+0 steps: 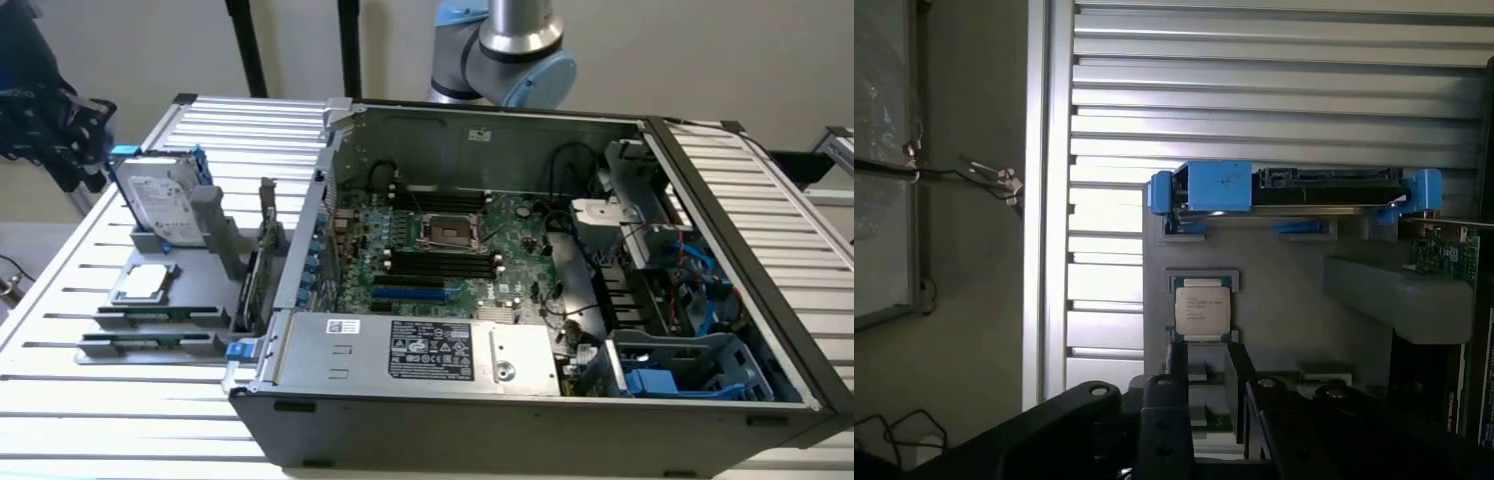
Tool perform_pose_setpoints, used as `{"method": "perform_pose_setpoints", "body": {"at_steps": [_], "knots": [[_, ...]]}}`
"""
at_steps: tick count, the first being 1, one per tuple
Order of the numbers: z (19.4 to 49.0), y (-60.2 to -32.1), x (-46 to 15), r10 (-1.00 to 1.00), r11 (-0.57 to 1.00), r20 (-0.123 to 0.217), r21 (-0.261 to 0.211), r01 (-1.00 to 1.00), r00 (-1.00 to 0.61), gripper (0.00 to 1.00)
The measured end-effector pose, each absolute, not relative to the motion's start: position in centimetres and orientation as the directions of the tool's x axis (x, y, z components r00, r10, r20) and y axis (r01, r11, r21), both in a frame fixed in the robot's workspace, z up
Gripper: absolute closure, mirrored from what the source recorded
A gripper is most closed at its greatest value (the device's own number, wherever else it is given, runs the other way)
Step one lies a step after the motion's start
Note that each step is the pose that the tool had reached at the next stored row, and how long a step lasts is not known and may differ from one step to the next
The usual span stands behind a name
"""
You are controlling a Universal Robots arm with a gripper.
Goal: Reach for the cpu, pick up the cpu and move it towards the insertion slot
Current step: 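Pick up the cpu and move it towards the insertion slot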
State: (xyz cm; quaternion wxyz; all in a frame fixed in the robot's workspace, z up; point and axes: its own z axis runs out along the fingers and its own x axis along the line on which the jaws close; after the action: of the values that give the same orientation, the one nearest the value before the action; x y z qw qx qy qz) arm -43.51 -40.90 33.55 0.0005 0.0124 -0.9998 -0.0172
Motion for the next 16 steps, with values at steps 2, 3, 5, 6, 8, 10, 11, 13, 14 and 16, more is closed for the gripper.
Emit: {"method": "perform_pose_setpoints", "body": {"at_steps": [2,3,5,6,8,10,11,13,14,16], "knots": [[33.5,-40.9,-43.5,-0.025,0.999,0.001,0.034,-0.025,-1.0,0.58],[33.5,-40.9,-43.5,-0.025,0.999,0.001,0.034,-0.025,-1.0,0.58],[33.5,-40.9,-43.5,-0.025,0.999,0.001,0.034,-0.025,-1.0,0.47],[33.5,-40.9,-43.5,-0.025,0.999,0.001,0.034,-0.025,-1.0,0.47],[33.3,-40.9,-43.5,-0.025,0.999,0.0,0.035,-0.025,-1.0,0.35],[33.1,-40.9,-43.5,-0.025,0.999,0.001,0.035,-0.025,-1.0,0.29],[32.9,-40.9,-43.5,-0.025,0.999,0.001,0.035,-0.025,-1.0,0.29],[32.5,-41.0,-43.5,-0.025,0.999,0.001,0.035,-0.025,-1.0,0.29],[32.3,-41.0,-43.5,-0.025,0.999,0.001,0.035,-0.025,-1.0,0.29],[32.0,-41.1,-43.5,-0.025,0.999,0.001,0.035,-0.025,-1.0,0.29]]}}
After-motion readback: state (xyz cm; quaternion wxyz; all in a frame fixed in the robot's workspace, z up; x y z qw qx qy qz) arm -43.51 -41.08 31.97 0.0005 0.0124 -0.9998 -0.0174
